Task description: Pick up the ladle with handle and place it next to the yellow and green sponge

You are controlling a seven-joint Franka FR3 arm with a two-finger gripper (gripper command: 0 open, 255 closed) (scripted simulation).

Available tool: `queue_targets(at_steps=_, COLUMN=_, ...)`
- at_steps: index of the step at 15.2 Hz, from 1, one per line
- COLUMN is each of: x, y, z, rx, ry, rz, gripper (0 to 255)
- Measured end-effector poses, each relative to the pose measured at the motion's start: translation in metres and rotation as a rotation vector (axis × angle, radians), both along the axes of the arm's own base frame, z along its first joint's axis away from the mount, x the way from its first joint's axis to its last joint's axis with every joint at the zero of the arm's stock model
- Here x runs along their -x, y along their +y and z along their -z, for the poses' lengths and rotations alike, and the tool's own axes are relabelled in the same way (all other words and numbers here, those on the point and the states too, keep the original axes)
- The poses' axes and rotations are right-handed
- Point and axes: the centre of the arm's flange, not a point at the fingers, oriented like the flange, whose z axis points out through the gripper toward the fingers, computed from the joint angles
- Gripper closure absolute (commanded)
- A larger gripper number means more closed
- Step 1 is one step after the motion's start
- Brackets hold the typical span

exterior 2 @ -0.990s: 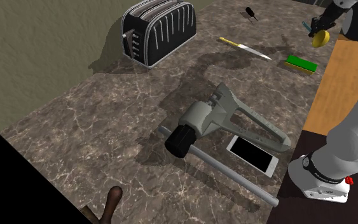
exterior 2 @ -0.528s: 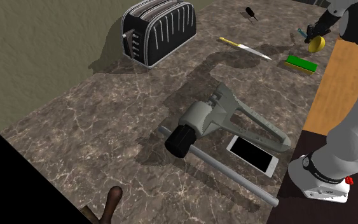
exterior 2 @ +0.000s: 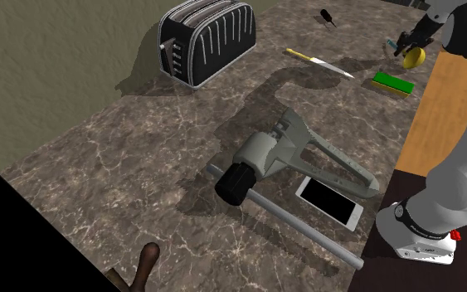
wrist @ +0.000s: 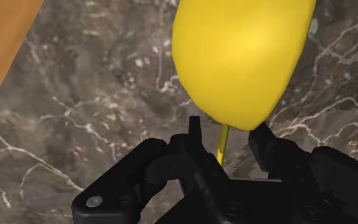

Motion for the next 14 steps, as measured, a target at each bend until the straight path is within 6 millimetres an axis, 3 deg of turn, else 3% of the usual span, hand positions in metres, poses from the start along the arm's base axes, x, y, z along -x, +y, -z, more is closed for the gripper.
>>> queue_targets(at_steps=5, x=0.0, y=0.0, z=0.0, rx=-0.001, ry=0.0, rz=0.0, gripper=0)
queue_targets(at_steps=10, x=0.007, y=0.003, z=-0.044, rx=0.0, ry=0.0, rz=0.0, gripper=0)
queue_targets(at_steps=14, x=0.009, y=0.004, z=-0.048, rx=-0.001, ry=0.0, rz=0.0, gripper=0)
